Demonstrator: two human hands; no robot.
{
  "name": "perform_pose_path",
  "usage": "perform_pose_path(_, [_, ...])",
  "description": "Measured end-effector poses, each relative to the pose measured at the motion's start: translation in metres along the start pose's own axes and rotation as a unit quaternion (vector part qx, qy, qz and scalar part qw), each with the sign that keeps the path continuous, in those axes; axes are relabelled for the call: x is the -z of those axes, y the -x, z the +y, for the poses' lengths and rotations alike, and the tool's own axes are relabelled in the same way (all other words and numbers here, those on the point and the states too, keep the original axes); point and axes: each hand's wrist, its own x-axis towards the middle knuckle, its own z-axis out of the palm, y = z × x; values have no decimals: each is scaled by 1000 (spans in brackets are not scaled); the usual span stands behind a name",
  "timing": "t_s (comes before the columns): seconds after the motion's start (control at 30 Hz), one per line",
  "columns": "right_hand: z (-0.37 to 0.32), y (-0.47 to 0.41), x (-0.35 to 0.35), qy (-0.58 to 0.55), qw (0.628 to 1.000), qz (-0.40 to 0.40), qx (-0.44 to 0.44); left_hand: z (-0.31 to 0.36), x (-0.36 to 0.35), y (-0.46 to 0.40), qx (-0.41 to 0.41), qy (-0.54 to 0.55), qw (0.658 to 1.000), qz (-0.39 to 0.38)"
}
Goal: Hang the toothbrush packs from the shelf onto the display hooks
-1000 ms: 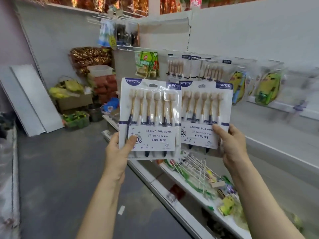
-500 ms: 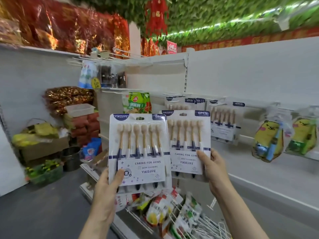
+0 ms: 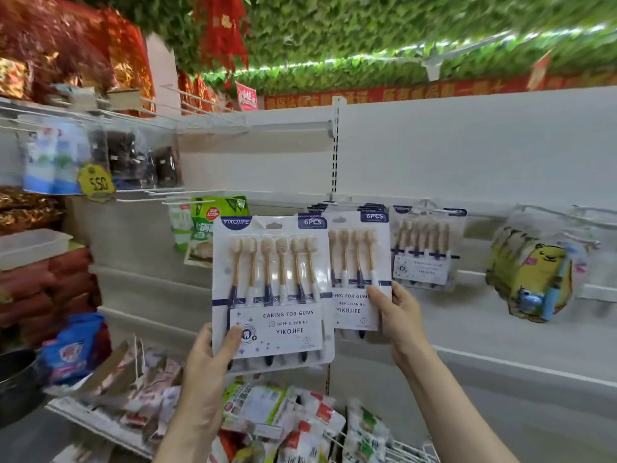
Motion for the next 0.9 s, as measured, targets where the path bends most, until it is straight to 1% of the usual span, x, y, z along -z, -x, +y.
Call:
perform_pose_path(0.1, [6,-8,-11,11,1000,27,9,-1,11,-21,7,3,1000,-20])
perform_pose_path(0.27, [15,-21,-20,22,998,52,-9,-7,17,-35,30,9,998,-54])
perform_pose_path(0.47, [25,-38,-21,5,998,57,-24,-12,16,-46,39,31,996,-80])
perform_pose_path(0.6, [29,-45,-14,12,999,35,-25,-21,7,-53,53,30,995,-80])
perform_pose_path(0.67, [27,-46,-11,33,999,26,-22,-27,1,-56,58,37,994,-84])
perform_pose_path(0.73, [21,-45,-10,81,995,52,-1,-33,-5,-56,57,39,993,-92])
perform_pose_path(0.8, [11,-42,-7,138,981,127,47,-37,-10,-55,61,39,993,-91])
perform_pose_path(0.83, [3,-38,-8,143,975,152,75,-39,-13,-54,64,39,992,-98])
perform_pose_path(0.87, [-7,-33,-9,135,975,150,96,-42,-16,-53,70,36,992,-103])
perform_pose_path(0.9, [-18,-28,-12,120,979,126,106,-44,-20,-52,75,35,990,-110])
